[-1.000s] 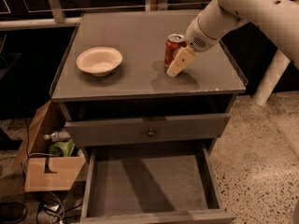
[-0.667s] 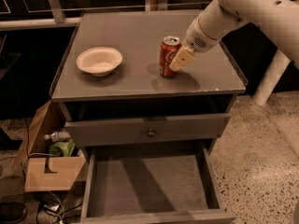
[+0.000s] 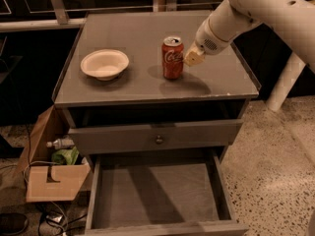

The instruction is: Place coke can into middle drawer

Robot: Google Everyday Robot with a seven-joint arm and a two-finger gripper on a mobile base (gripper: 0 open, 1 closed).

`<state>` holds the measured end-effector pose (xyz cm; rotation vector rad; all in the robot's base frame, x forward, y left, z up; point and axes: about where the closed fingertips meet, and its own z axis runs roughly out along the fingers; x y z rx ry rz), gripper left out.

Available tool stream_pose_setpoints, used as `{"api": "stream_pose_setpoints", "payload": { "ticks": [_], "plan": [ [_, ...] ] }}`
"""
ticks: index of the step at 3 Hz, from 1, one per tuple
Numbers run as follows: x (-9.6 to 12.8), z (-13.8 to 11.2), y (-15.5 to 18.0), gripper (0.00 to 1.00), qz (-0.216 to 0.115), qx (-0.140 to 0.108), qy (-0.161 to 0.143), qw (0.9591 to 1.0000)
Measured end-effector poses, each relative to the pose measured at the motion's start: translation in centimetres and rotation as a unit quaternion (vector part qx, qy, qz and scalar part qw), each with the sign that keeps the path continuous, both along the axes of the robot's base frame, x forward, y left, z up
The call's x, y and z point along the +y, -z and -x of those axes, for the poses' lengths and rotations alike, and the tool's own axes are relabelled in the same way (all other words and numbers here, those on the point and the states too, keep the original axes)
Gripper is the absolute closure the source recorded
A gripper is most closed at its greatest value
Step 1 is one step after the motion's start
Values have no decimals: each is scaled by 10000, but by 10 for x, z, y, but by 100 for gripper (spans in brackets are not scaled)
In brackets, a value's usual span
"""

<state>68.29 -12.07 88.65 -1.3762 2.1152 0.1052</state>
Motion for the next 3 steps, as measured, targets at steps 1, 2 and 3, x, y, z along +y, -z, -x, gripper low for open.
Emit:
{"api": "stream_pose_setpoints", "payload": {
  "ticks": [1,2,3],
  "plan": [
    [0,0,0,100,0,0,0,10000],
    [0,0,0,81,0,1,0,10000],
    [0,0,0,58,0,1,-1,10000]
  ]
}}
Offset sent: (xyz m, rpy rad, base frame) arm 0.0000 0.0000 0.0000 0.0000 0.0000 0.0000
